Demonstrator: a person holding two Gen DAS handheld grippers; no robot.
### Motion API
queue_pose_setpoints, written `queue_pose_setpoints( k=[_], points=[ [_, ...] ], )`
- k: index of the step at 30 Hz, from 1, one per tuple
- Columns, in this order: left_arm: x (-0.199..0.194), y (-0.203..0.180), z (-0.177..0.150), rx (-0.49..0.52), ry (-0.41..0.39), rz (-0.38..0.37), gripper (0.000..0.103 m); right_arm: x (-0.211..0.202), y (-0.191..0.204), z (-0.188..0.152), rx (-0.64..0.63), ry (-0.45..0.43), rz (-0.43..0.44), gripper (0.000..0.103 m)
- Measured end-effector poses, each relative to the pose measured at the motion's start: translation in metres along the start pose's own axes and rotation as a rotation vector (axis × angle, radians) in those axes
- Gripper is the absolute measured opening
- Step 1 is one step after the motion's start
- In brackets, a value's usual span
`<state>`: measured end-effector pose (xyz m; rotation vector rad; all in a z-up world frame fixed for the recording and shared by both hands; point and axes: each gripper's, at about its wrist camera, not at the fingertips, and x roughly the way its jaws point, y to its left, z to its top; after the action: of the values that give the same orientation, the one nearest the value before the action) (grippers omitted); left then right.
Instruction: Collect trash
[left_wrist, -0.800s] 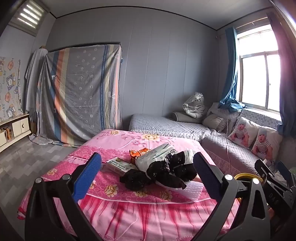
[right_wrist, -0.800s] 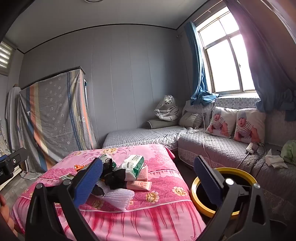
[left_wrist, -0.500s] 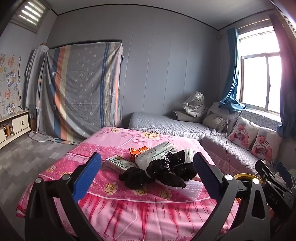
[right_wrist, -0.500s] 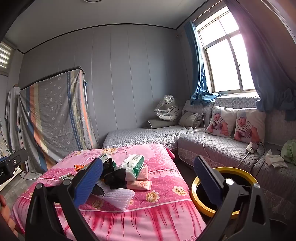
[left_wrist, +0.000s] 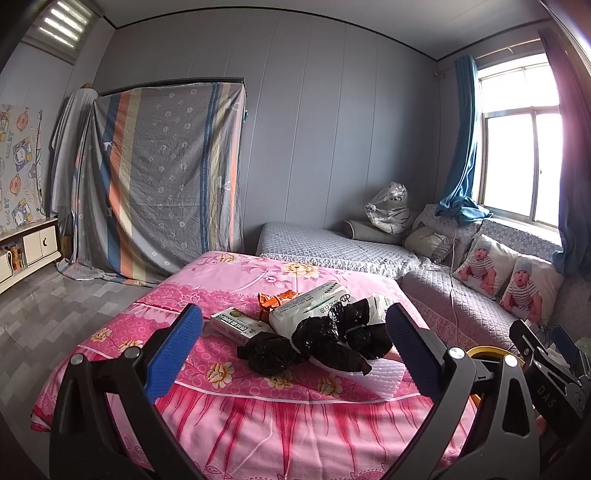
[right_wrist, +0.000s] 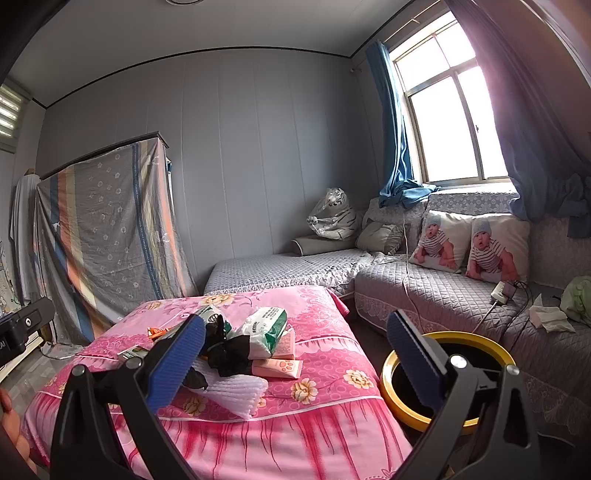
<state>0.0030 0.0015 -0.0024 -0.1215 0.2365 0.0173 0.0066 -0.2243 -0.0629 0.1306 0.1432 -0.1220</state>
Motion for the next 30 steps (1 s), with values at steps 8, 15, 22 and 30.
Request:
queue_pose_setpoints(
  k=[8, 15, 22, 30],
  points=[
    [0.0, 0.002, 0.0, -0.004, 0.001, -0.003, 0.095, 0.0, -0.001, 0.0, 0.001, 0.001, 0.0, 0.095],
    [0.002, 0.001, -0.003, -0.003, 0.005, -0.006, 0.095, 0.001, -0.001, -0.001, 0.003, 0.0, -0.001, 0.095],
    [0.004, 0.0, -0.006, -0.004, 0.012, -0.007, 0.095, 0.001, -0.001, -0.002, 0.003, 0.002, 0.0, 0.095],
    [0.005, 0.0, -0.009, -0.003, 0.014, -0.008, 0.095, 0.001, -0.001, -0.002, 0.005, 0.004, 0.0, 0.095]
  ],
)
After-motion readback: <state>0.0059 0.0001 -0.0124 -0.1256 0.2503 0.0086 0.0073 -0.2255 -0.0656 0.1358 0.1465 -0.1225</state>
